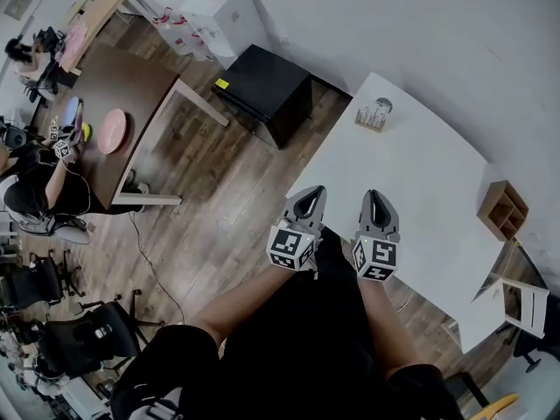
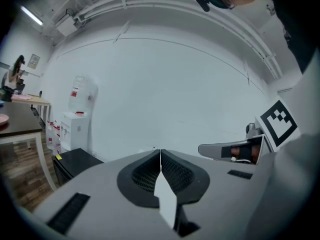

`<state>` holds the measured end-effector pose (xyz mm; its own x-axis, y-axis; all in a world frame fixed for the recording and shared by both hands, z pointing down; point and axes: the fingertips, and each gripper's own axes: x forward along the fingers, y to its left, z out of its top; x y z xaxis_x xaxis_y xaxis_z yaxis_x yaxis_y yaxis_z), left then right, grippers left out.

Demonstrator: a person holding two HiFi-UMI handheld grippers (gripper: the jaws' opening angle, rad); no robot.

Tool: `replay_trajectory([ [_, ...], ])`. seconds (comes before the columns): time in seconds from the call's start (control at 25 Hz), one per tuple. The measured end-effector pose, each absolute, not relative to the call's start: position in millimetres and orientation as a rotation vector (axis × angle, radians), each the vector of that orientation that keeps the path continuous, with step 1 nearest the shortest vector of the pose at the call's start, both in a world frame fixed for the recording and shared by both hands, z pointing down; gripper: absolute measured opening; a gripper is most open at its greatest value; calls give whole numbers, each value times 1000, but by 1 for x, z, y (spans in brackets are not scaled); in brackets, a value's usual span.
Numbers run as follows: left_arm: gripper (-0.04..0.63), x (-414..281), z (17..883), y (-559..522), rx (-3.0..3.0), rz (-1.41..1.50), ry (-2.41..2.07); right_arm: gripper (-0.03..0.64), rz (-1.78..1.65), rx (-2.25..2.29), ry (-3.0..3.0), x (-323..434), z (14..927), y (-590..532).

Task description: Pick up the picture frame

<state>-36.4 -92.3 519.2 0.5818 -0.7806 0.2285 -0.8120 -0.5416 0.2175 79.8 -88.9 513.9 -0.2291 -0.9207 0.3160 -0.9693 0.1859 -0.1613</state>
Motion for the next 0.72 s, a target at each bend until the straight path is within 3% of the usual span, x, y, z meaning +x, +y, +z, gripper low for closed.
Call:
replay_trajectory([
  [0.72,17,4,588,-232,2473,289,-1220,37,609,1793,-2185,132,588,-227],
])
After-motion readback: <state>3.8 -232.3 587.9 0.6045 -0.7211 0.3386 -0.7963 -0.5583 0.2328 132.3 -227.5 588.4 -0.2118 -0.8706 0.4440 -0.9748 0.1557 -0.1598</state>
